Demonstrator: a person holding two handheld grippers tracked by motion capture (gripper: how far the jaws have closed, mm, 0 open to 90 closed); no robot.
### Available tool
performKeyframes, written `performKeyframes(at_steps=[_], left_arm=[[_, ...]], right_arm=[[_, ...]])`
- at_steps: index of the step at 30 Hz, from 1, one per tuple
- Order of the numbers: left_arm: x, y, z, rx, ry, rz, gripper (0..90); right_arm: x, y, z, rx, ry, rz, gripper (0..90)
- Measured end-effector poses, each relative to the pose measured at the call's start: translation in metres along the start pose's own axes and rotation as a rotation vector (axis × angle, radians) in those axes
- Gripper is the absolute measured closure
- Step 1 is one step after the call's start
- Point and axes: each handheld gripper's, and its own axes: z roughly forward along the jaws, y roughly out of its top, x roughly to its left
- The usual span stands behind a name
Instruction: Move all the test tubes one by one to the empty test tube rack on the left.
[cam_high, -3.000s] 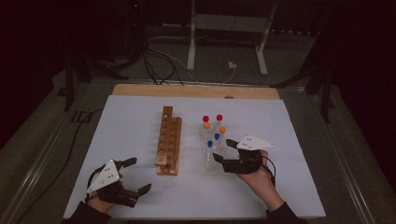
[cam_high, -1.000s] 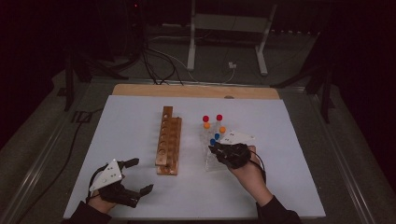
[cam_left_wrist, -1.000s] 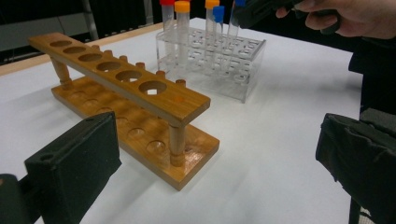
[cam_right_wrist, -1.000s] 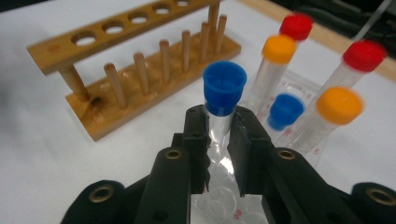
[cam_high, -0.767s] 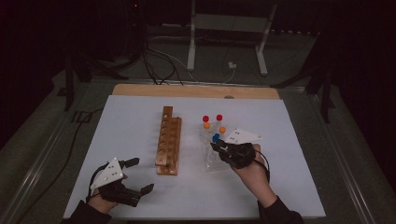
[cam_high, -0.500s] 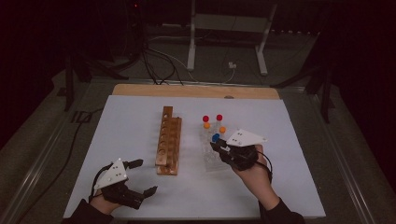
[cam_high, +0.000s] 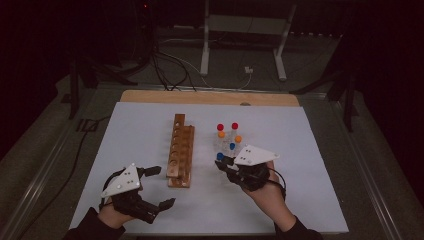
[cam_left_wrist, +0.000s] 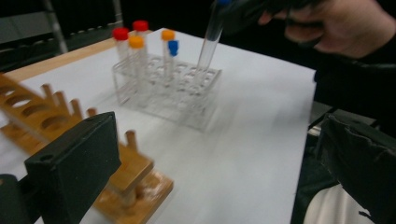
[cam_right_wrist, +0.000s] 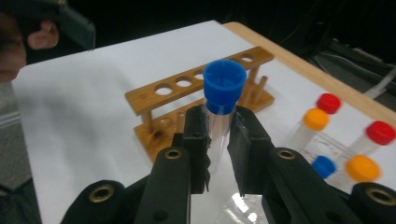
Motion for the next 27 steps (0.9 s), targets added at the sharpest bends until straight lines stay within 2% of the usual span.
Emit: performKeyframes(at_steps=[8, 12, 14, 18, 21, 22, 24, 25, 26, 27], left_arm=[[-0.008, 0.020, 0.013, -0.014, -0.050, 0.028, 0.6], [-0.011, 0.030, 0.022, -0.015, -0.059, 0.051, 0.6], [-0.012, 0.035, 0.027, -0.024, -0.080, 0.046, 1.0], [-0.012, 0.043, 0.036, -0.041, -0.086, 0.048, 4.3], [-0.011, 0.048, 0.041, -0.044, -0.075, 0.055, 8.7], [-0.011, 0.049, 0.043, -0.042, -0.057, 0.064, 12.6], [-0.010, 0.050, 0.046, -0.044, -0.060, 0.068, 16.8], [-0.010, 0.051, 0.048, -0.047, -0.057, 0.071, 23.7], [-0.010, 0.051, 0.049, -0.045, -0.051, 0.071, 23.7], [-0.009, 0.051, 0.051, -0.047, -0.058, 0.069, 29.2]], right_arm=[[0.014, -0.005, 0.014, 0.038, 0.065, -0.015, 76.8], [0.018, -0.006, 0.017, 0.045, 0.080, -0.020, 76.7], [0.020, -0.007, 0.019, 0.049, 0.085, -0.026, 76.7], [0.025, -0.008, 0.022, 0.058, 0.100, -0.037, 76.7], [0.028, -0.009, 0.023, 0.062, 0.109, -0.039, 76.7], [0.029, -0.009, 0.024, 0.064, 0.113, -0.037, 76.7], [0.030, -0.009, 0.025, 0.066, 0.118, -0.035, 76.7], [0.030, -0.009, 0.025, 0.067, 0.120, -0.037, 76.7], [0.030, -0.009, 0.025, 0.067, 0.120, -0.037, 76.7], [0.030, -0.009, 0.025, 0.068, 0.121, -0.036, 76.7]])
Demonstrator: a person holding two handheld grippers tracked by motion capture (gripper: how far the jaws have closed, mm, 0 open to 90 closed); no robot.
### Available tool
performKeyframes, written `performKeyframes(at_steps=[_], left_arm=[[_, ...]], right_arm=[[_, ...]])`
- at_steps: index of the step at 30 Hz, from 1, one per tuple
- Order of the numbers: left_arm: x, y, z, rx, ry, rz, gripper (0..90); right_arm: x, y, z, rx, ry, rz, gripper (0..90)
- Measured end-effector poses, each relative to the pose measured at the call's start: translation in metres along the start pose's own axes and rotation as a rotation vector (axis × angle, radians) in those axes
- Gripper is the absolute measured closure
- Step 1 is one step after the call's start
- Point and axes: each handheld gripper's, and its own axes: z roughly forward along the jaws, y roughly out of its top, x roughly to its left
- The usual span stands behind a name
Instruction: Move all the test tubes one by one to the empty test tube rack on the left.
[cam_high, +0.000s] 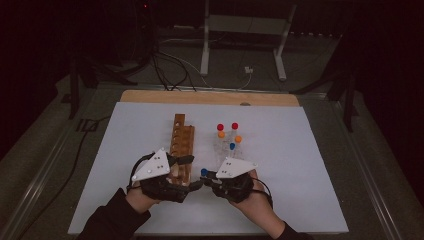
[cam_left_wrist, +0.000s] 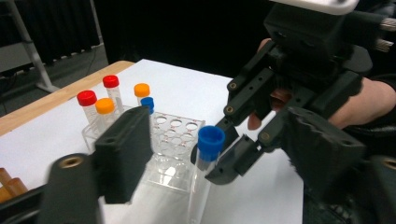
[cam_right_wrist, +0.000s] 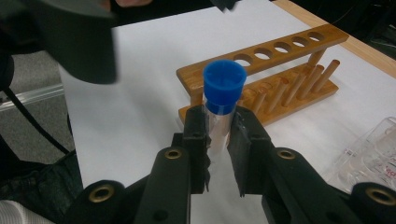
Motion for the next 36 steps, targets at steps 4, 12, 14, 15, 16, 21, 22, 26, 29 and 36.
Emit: performKeyframes(at_steps=[4, 12, 14, 15, 16, 21, 22, 26, 29, 36], left_arm=[[0.001, 0.000, 0.007, 0.012, 0.001, 0.005, 40.6], [0.000, -0.002, 0.018, 0.050, 0.010, 0.041, 58.5], [0.000, -0.003, 0.019, 0.054, 0.013, 0.041, 62.3], [0.000, -0.003, 0.020, 0.056, 0.018, 0.041, 64.3], [0.000, -0.003, 0.020, 0.058, 0.022, 0.044, 66.1], [0.002, -0.004, 0.021, 0.065, 0.008, 0.040, 72.7], [0.002, -0.003, 0.021, 0.067, 0.009, 0.042, 72.7], [0.001, -0.003, 0.022, 0.069, 0.010, 0.044, 76.3], [0.001, -0.003, 0.022, 0.071, 0.016, 0.047, 77.6], [0.004, -0.001, 0.019, 0.062, 0.028, 0.049, 78.0]], right_arm=[[0.001, 0.000, 0.000, -0.001, 0.005, -0.001, 76.7], [0.001, 0.001, -0.001, -0.002, 0.003, -0.002, 76.7], [0.001, 0.001, -0.001, -0.002, 0.003, -0.002, 76.7], [0.001, 0.001, -0.001, -0.002, 0.004, -0.003, 76.7], [0.001, 0.001, -0.001, -0.002, 0.004, -0.002, 76.7], [0.000, 0.001, -0.001, 0.000, 0.002, 0.002, 76.7], [0.000, 0.001, -0.001, 0.000, 0.002, 0.002, 76.7], [0.000, 0.001, -0.001, 0.000, 0.001, 0.005, 76.7], [-0.001, 0.000, 0.000, -0.004, 0.007, 0.013, 76.6], [-0.003, 0.001, -0.003, -0.030, 0.007, 0.025, 69.3]])
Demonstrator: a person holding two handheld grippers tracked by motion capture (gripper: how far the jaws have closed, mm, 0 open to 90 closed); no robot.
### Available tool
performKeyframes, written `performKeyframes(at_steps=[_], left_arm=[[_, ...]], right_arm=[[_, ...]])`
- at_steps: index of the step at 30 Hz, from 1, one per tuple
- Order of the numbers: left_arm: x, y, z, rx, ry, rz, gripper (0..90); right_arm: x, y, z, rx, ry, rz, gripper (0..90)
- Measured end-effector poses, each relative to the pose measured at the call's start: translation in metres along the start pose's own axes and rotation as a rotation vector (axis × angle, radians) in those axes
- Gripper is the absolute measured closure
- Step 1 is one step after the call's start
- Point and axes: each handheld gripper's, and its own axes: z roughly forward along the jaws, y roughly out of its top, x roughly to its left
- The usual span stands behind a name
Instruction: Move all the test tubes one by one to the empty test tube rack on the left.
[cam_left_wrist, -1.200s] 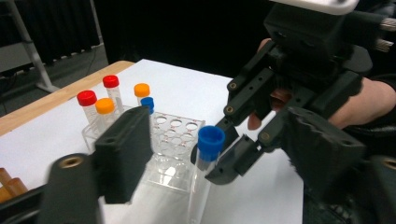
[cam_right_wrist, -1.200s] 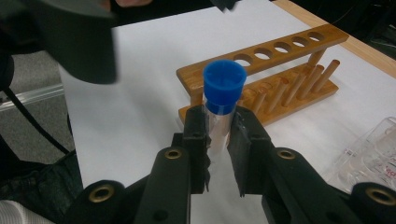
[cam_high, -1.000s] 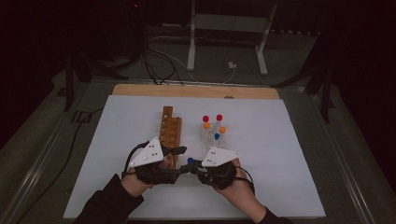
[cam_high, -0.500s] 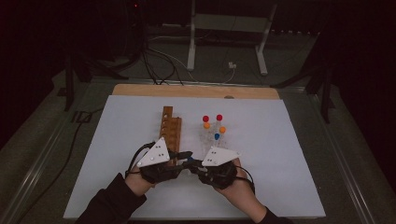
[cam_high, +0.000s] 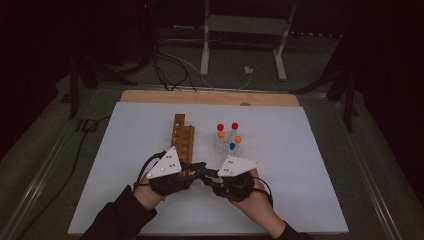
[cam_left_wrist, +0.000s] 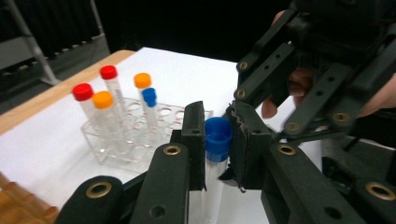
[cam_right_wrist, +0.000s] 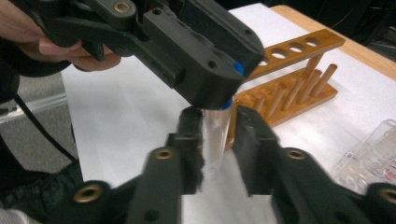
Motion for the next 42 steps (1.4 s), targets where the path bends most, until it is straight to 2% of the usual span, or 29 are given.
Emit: performKeyframes(at_steps=[1, 4, 10, 16, 21, 24, 27, 35, 40, 42], left_arm=[[0.002, 0.000, -0.001, 0.000, 0.008, 0.004, 78.1], [0.008, 0.002, -0.005, -0.010, 0.021, -0.010, 78.1], [0.019, 0.004, -0.010, -0.024, 0.060, -0.021, 78.1], [0.032, 0.009, -0.013, -0.036, 0.078, -0.030, 78.1], [0.040, 0.016, -0.014, -0.042, 0.097, -0.028, 78.1], [0.044, 0.020, -0.013, -0.038, 0.104, -0.022, 78.1], [0.049, 0.024, -0.013, -0.035, 0.117, -0.020, 78.1], [0.069, 0.028, -0.014, -0.028, 0.164, -0.045, 78.1], [0.086, 0.032, -0.017, -0.034, 0.199, -0.065, 78.1], [0.092, 0.035, -0.019, -0.036, 0.222, -0.061, 78.1]], right_arm=[[-0.001, 0.000, -0.002, -0.006, -0.004, -0.002, 61.7], [-0.003, 0.000, -0.004, -0.012, -0.016, 0.003, 57.8], [-0.010, -0.001, -0.009, -0.038, -0.041, 0.025, 35.8], [-0.015, -0.002, -0.012, -0.083, -0.067, 0.053, 14.8], [-0.018, -0.001, -0.014, -0.091, -0.099, 0.075, 2.9], [-0.019, -0.001, -0.015, -0.104, -0.106, 0.094, 0.0], [-0.021, -0.002, -0.017, -0.113, -0.094, 0.090, 0.0], [-0.026, -0.003, -0.023, -0.152, -0.117, 0.132, 0.0], [-0.024, -0.002, -0.025, -0.159, -0.122, 0.117, 0.0], [-0.025, -0.002, -0.025, -0.158, -0.120, 0.119, 0.0]])
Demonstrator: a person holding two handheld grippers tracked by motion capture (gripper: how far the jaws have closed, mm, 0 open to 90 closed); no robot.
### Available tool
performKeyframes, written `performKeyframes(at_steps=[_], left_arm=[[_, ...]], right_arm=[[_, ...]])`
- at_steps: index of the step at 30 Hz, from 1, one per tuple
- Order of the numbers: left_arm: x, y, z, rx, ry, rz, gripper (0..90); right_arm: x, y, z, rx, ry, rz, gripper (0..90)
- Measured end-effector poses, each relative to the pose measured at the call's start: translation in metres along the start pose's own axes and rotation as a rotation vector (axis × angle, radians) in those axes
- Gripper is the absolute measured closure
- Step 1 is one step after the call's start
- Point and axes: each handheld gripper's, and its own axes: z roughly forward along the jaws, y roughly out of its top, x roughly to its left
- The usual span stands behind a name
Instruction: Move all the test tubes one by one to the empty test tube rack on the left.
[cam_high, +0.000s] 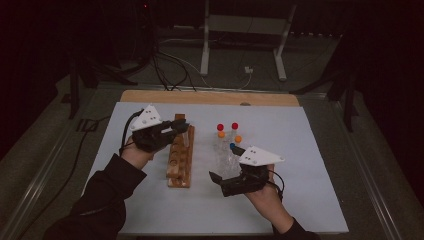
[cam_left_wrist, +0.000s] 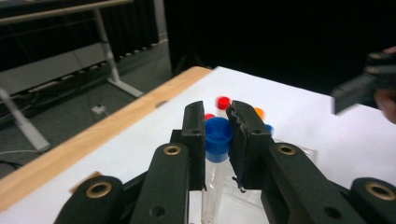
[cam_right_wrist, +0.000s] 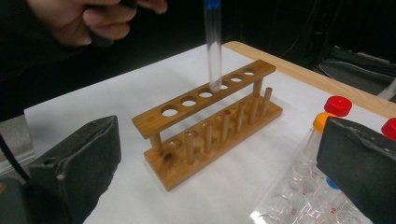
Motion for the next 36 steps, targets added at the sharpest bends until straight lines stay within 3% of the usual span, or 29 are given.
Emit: performKeyframes(at_steps=[12, 17, 19, 24, 26, 31, 36], left_arm=[[0.034, 0.005, 0.008, -0.028, 0.103, -0.043, 78.0], [0.045, 0.002, 0.015, -0.012, 0.148, -0.033, 78.0], [0.050, 0.001, 0.016, -0.021, 0.150, -0.057, 78.0], [0.058, -0.005, 0.026, -0.017, 0.173, -0.058, 78.0], [0.062, -0.008, 0.030, -0.025, 0.168, -0.085, 78.0], [0.068, -0.018, 0.041, -0.006, 0.200, -0.082, 78.0], [0.072, -0.030, 0.049, 0.012, 0.195, -0.112, 78.0]], right_arm=[[-0.002, 0.002, -0.005, -0.013, -0.002, 0.003, 0.0], [-0.002, 0.002, -0.005, -0.009, 0.002, 0.005, 0.0], [-0.002, 0.002, -0.006, -0.008, 0.009, 0.006, 0.0], [-0.004, 0.003, -0.007, -0.015, 0.008, 0.015, 0.0], [-0.004, 0.002, -0.007, -0.016, 0.006, 0.012, 0.0], [-0.003, 0.002, -0.007, -0.017, 0.007, 0.013, 0.0], [-0.004, 0.001, -0.006, -0.015, 0.011, 0.019, 0.0]])
